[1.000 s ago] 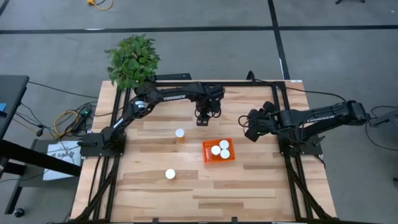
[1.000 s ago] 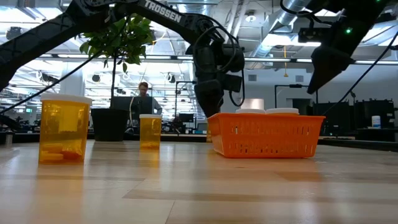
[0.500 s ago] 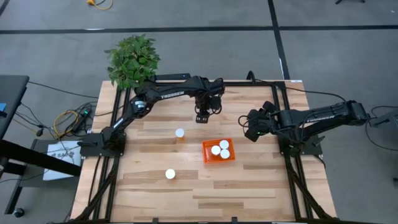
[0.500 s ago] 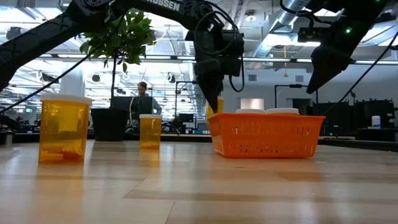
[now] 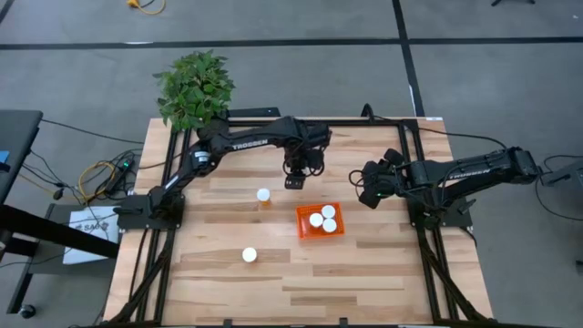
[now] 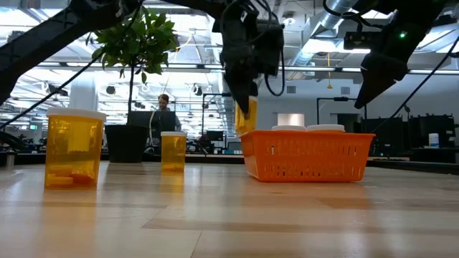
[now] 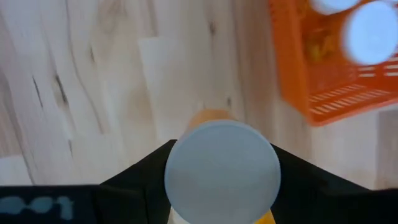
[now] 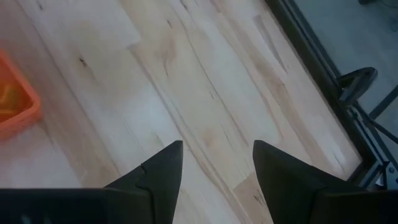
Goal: Pick and place pill bottles into a basket
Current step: Put the orange pill bottle into the orange bin
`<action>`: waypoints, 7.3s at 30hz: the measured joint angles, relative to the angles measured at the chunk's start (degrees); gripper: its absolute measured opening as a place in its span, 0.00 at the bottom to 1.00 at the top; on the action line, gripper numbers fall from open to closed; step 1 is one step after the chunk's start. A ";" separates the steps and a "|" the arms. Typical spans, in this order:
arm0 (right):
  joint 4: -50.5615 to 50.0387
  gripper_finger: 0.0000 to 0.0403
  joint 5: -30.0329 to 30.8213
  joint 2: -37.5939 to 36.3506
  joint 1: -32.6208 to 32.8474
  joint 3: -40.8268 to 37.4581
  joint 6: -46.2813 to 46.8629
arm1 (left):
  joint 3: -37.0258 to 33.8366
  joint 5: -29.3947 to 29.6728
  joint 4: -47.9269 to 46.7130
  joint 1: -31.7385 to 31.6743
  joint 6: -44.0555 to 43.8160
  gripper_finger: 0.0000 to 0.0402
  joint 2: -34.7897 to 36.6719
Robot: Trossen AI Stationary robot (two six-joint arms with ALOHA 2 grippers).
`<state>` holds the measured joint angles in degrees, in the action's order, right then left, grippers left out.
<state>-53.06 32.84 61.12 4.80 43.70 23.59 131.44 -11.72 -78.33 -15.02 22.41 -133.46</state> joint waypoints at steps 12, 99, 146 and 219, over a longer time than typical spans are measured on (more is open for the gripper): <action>-0.02 0.47 -0.04 0.00 0.00 0.00 -0.10 | -0.02 0.38 -1.37 4.47 -3.48 0.48 5.72; -0.02 0.47 -1.46 -0.02 -0.04 0.00 -2.66 | -3.40 5.91 -11.83 15.73 -16.99 0.48 10.55; 0.48 0.47 -2.90 -0.02 -0.07 0.04 -4.54 | -34.74 0.74 31.90 12.81 -24.37 0.48 23.43; 1.40 0.47 -3.06 -0.02 0.04 0.04 -7.12 | -20.11 -4.53 20.12 13.83 -16.33 0.48 8.51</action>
<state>-51.66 29.78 61.10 4.84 43.75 16.47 111.33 -16.24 -58.21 -1.20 6.08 -124.95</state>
